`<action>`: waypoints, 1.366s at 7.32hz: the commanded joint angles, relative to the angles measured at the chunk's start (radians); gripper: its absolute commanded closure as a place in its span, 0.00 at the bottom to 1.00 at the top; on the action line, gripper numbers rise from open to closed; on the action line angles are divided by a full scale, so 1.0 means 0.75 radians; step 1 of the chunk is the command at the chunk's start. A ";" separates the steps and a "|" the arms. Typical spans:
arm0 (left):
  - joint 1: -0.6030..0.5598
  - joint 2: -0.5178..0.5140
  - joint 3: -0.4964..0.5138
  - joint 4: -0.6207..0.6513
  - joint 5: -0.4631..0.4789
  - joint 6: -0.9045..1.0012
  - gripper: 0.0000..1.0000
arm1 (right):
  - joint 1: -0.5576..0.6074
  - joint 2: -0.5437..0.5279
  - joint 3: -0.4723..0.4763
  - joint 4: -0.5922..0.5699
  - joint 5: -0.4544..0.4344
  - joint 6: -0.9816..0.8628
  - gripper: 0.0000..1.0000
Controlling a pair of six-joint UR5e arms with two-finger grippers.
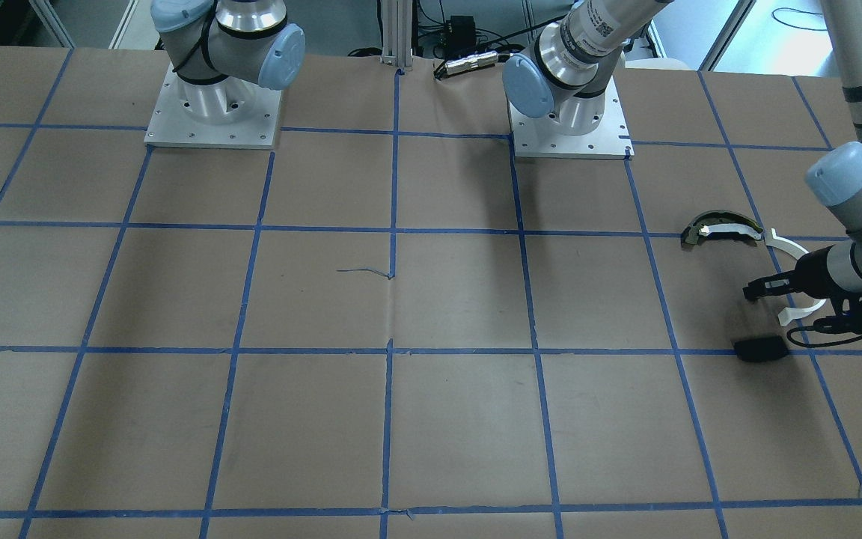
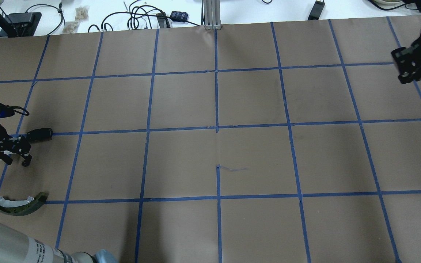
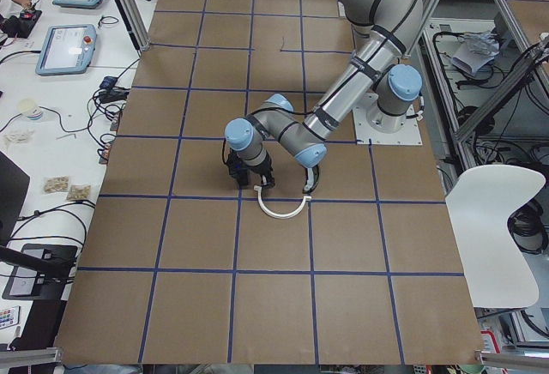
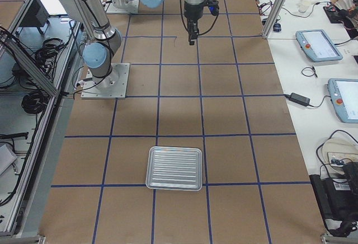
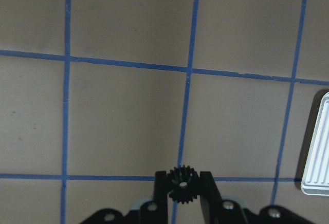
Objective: Place bearing gear from tray to pile
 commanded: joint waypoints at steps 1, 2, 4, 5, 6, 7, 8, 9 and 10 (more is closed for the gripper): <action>-0.024 0.051 0.020 -0.012 0.017 -0.005 0.00 | 0.299 0.093 -0.058 0.011 0.071 0.478 0.81; -0.048 0.090 0.056 -0.017 0.013 -0.005 0.00 | 0.413 0.153 -0.076 0.003 0.129 0.737 0.81; -0.199 0.155 0.157 -0.115 0.019 -0.083 0.00 | 0.590 0.247 -0.087 -0.129 0.146 0.962 0.77; -0.299 0.190 0.181 -0.153 0.019 -0.205 0.00 | 0.641 0.282 -0.083 -0.142 0.176 0.971 0.76; -0.401 0.213 0.188 -0.164 0.015 -0.319 0.00 | 0.674 0.317 -0.085 -0.203 0.235 0.975 0.74; -0.500 0.225 0.188 -0.164 -0.003 -0.430 0.00 | 0.680 0.327 -0.079 -0.212 0.233 0.969 0.71; -0.594 0.219 0.188 -0.160 -0.042 -0.508 0.00 | 0.711 0.354 -0.077 -0.228 0.231 0.969 0.71; -0.688 0.201 0.188 -0.148 -0.115 -0.604 0.00 | 0.770 0.386 -0.075 -0.281 0.235 0.977 0.69; -0.768 0.180 0.184 -0.137 -0.118 -0.732 0.00 | 0.799 0.425 -0.079 -0.302 0.233 0.995 0.68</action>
